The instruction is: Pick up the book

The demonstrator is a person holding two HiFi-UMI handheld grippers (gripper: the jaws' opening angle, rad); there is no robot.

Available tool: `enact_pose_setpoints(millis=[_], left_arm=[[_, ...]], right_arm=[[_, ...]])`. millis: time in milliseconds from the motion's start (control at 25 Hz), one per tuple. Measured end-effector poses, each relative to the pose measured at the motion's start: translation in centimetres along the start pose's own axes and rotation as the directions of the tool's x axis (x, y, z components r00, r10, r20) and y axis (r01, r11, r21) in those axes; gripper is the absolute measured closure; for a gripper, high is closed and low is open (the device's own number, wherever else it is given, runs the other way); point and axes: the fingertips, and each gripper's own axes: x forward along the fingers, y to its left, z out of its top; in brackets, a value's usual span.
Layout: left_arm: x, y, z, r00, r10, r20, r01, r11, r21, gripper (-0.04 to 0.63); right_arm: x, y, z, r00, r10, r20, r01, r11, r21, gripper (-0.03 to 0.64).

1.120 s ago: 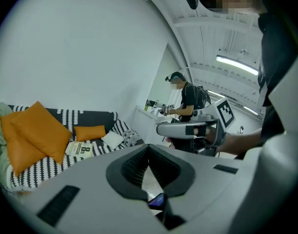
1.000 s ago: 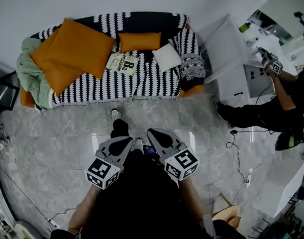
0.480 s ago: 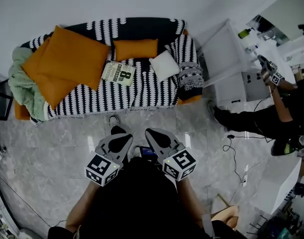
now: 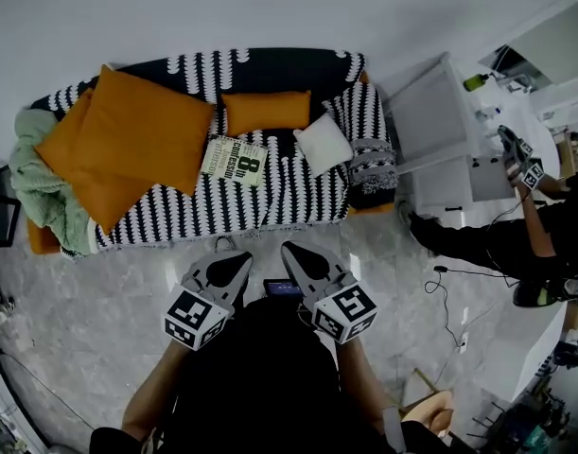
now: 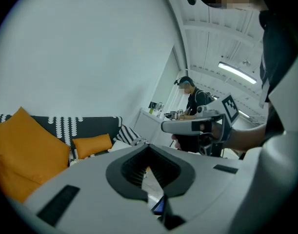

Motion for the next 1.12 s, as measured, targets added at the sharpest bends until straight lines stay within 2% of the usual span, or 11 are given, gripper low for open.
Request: enact_pose_setpoints(millis=[200, 400, 560, 840, 960, 1120], left_arm=[[0.2, 5.0, 0.2, 0.999, -0.013, -0.029, 0.012, 0.999, -0.034, 0.581], [1.5, 8.7, -0.8, 0.997, -0.044, -0.056, 0.037, 0.992, -0.121, 0.581], [3.4, 11.2, -2.1, 0.995, -0.051, -0.081, 0.038, 0.988, -0.150, 0.581], [6.2, 13.3, -3.5, 0.996, -0.048, -0.081, 0.024, 0.962, -0.271, 0.581], [7.7, 14.5, -3.7, 0.998, -0.039, -0.058, 0.018, 0.946, -0.324, 0.580], [9.7, 16.1, -3.5, 1.000, -0.022, 0.020, 0.028, 0.934, -0.356, 0.581]], right_arm=[[3.6, -0.7, 1.0, 0.999, -0.031, -0.011, 0.031, 0.999, 0.019, 0.600], [6.2, -1.3, 0.7, 0.998, -0.043, -0.042, 0.045, 0.998, 0.051, 0.600], [7.9, -2.3, 0.4, 0.996, -0.049, -0.071, 0.053, 0.997, 0.057, 0.600], [10.6, -5.5, 0.0, 0.993, -0.027, -0.116, 0.036, 0.996, 0.077, 0.600], [12.0, -7.0, 0.0, 0.990, 0.002, -0.138, 0.010, 0.996, 0.090, 0.600], [14.0, -9.0, -0.2, 0.985, 0.043, -0.167, -0.027, 0.995, 0.095, 0.600]])
